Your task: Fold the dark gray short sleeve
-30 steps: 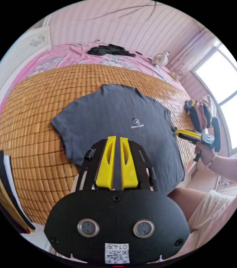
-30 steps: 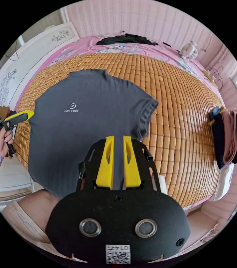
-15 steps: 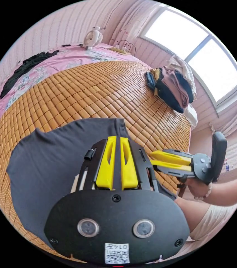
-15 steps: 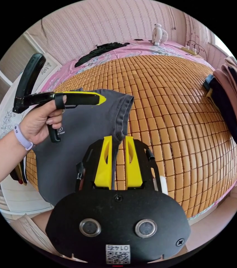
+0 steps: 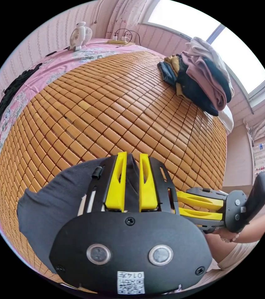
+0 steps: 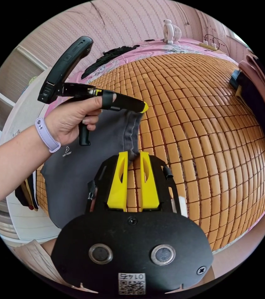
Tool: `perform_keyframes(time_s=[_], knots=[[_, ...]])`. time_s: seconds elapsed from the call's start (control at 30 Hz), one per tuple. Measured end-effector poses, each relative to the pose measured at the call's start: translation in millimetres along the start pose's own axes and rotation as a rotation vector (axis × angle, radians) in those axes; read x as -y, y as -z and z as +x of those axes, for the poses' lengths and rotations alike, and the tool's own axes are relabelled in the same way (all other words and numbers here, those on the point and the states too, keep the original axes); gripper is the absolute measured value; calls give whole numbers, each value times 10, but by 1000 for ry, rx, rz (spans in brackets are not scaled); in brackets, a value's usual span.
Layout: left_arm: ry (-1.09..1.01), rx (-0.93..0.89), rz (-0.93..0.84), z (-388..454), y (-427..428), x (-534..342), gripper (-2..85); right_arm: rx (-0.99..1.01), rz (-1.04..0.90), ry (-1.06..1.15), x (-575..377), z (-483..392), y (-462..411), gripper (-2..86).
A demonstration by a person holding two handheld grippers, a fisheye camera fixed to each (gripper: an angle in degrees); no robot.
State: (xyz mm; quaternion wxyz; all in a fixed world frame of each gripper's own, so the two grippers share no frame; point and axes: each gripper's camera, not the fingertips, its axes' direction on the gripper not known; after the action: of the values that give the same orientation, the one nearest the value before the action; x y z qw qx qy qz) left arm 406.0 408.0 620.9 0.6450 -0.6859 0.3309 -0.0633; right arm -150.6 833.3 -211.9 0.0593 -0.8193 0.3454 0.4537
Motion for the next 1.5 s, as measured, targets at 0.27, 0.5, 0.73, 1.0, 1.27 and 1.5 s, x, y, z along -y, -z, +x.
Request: perform_keyframes(time_s=[0.27,0.5,0.73,1.0,1.27,1.5], knots=[[-15,32,-3,11,-30,-175,-4,-8,-10,-6,-34,9,-21,27],[76,-4,191,-201,406,-749,-4,-6,91,105,-116,-267,203,27],[421,49,226,-737,919,-2051,58,132,0,301,-469,-678,79,66],[624,100,308,-835,1437,-3810,44,131,-134,387,-480,-1099,-197,46],[880,250,286,-859,1818,-5612,16,226,-159,722,-161,-2617,-795,47],[1083,222,389,-914,1875,-6773,44,300,-132,1000,-92,-4228,-1516,67]])
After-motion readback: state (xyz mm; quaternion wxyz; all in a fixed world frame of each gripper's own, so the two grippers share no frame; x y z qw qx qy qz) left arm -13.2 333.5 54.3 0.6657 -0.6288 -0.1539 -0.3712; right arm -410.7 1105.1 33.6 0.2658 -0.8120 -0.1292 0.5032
